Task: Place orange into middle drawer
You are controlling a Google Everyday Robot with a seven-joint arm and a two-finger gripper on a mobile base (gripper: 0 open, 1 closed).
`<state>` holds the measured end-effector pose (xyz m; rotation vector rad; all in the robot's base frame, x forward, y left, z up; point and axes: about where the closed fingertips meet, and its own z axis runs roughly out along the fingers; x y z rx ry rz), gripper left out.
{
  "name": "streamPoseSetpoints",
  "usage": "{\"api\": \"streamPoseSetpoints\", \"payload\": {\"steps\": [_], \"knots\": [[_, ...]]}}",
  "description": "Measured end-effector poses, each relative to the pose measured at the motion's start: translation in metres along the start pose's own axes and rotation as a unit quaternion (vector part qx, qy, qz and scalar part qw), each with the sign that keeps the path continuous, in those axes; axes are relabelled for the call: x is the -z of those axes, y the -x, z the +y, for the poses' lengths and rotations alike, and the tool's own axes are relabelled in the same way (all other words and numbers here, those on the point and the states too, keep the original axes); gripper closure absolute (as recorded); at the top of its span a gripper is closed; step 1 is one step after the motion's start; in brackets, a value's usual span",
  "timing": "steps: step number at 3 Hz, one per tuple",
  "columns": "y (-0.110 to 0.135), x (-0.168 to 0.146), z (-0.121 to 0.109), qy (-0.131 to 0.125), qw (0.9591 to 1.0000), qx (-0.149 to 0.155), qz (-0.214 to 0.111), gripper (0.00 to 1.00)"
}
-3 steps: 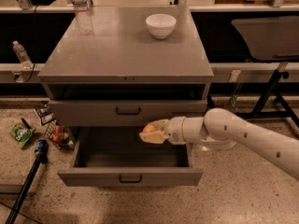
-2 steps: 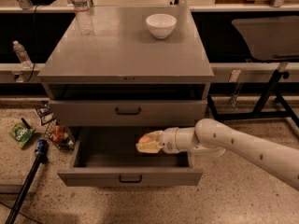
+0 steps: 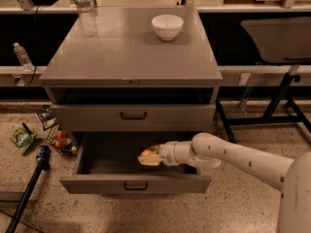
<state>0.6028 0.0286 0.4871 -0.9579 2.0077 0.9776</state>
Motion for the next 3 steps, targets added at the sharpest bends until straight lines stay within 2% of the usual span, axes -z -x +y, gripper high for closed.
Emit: {"api": "streamPoseSetpoints", "payload": {"steps": [1,2,3], "knots": [[-0.015,-0.019,-0.018,-0.025,0.9997,0.002,0.0,1.0],[-0.029,-0.035,-0.033,-0.054,0.9984,0.001,0.013,0.84],[-0.039,-0.045,-0.048,-0.087,0.9956,-0.006,0.034,0.53]]}}
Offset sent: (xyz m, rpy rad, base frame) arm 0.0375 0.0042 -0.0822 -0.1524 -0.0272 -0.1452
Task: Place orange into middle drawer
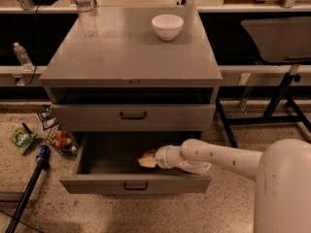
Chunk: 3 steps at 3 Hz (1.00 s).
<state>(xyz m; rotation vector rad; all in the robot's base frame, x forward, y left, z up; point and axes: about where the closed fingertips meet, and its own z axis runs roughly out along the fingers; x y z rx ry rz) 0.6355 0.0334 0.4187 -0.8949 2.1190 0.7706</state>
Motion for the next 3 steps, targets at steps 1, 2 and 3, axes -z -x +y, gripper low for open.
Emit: {"api": "streamPoseSetpoints", "payload": {"steps": [1,2,3], "knots": [[-0.006,-0.005,-0.004,-0.011,0.9999,-0.003,0.01,0.31],[-0.009,-0.003,-0.007,-0.007,0.9999,-0.008,0.003,0.07],[-0.003,0.015,-0.015,-0.003,0.9998,-0.007,-0.017,0.06]]}}
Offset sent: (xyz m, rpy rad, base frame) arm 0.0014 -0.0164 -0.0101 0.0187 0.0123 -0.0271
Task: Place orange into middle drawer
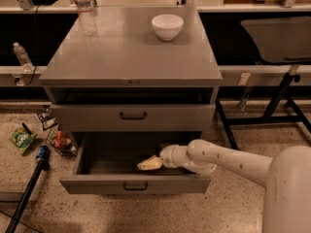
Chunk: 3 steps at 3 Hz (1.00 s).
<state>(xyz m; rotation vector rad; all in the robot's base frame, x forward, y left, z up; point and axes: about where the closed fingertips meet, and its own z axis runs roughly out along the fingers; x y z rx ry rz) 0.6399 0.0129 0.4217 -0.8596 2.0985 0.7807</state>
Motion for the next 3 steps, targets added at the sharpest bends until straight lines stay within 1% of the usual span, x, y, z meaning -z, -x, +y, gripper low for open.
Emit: {"api": "streamPoseSetpoints", "payload": {"steps": [1,2,3], "knots": [[0.006,0.028,-0.012,0.006,0.9995,0.002,-0.03,0.37],[0.006,0.063,-0.015,0.04,0.9971,0.011,-0.064,0.6],[0.011,0.122,-0.01,0.05,0.9941,0.028,-0.092,0.83]]}}
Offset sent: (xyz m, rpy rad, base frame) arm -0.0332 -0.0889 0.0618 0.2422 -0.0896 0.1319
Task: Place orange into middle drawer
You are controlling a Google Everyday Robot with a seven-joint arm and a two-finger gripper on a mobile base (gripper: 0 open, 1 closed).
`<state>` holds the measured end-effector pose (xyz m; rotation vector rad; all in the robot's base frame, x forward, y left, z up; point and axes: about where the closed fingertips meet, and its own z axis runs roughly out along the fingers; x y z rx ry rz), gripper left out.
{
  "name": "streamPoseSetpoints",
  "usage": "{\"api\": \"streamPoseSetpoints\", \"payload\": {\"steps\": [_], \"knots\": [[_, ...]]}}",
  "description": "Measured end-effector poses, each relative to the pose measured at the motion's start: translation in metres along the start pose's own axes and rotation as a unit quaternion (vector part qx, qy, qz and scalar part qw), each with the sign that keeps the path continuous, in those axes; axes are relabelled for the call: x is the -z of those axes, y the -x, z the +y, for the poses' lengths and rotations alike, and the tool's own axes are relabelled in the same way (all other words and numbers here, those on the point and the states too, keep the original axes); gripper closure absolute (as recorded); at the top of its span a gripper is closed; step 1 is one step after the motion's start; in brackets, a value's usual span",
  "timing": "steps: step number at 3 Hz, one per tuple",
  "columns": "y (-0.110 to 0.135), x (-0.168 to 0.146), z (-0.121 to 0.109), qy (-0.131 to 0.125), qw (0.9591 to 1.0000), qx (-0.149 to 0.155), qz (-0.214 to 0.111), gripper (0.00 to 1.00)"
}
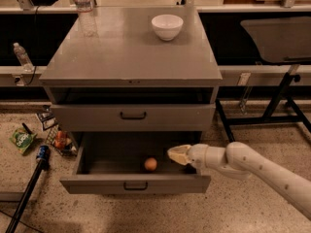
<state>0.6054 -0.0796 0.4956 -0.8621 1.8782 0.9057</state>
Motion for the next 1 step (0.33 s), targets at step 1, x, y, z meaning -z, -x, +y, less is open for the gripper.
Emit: {"api": "streamPoseSetpoints", "payload": {"steps": [1], "knots": [[-0.0031,0.0131,-0.0017,-0.004,1.0,-0.003,-0.003,0.84]]}}
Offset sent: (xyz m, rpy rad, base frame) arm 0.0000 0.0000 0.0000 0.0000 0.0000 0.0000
